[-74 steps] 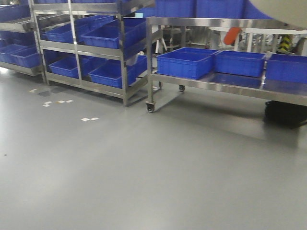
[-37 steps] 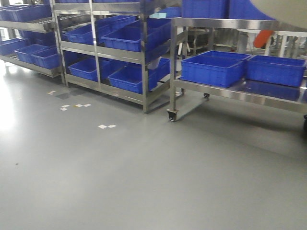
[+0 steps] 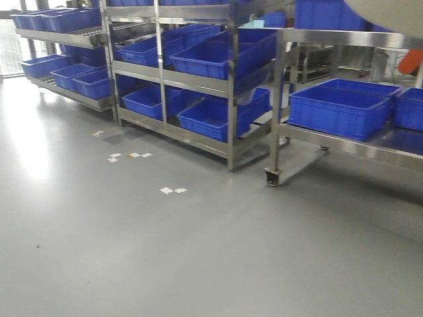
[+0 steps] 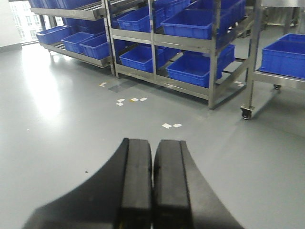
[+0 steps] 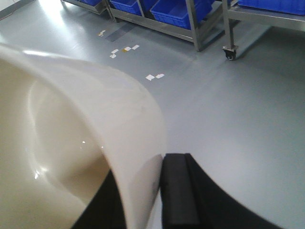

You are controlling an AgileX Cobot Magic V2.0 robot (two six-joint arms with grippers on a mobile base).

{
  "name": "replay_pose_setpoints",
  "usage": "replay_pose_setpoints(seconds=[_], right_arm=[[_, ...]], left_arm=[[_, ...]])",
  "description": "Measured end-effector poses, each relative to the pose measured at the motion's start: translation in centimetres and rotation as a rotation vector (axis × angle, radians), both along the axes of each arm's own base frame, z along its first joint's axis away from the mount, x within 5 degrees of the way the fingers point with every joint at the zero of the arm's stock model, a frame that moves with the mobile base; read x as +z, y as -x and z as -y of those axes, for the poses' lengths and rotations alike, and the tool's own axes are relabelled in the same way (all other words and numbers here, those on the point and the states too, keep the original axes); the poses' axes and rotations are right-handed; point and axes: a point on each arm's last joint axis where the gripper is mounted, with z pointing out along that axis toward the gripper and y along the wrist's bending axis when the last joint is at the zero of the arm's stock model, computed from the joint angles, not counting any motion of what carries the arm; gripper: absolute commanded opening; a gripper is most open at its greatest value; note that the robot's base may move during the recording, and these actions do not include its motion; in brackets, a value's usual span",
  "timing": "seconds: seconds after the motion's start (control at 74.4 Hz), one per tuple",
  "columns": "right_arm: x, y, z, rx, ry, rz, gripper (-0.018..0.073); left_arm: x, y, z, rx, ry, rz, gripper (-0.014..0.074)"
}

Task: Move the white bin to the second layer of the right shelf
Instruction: 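Drive past the crate racks carrying the bin in the right gripper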

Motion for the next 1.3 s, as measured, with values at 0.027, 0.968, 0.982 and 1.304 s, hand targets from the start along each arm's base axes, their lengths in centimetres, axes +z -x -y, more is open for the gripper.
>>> replay_pose_setpoints(seconds=[0.027, 0.968, 0.982, 1.304], right_arm=[[0.00, 0.00, 0.00, 0.000, 0.000, 0.000, 0.0055], [0.00, 0.00, 0.00, 0.000, 0.000, 0.000, 0.0055], [0.00, 0.00, 0.00, 0.000, 0.000, 0.000, 0.0055], [0.00, 0.00, 0.00, 0.000, 0.000, 0.000, 0.0055]], left_arm=[[0.00, 0.00, 0.00, 0.000, 0.000, 0.000, 0.0085], [0.00, 0.00, 0.00, 0.000, 0.000, 0.000, 0.0085], [0.00, 0.00, 0.00, 0.000, 0.000, 0.000, 0.0085], [0.00, 0.00, 0.00, 0.000, 0.000, 0.000, 0.0085]])
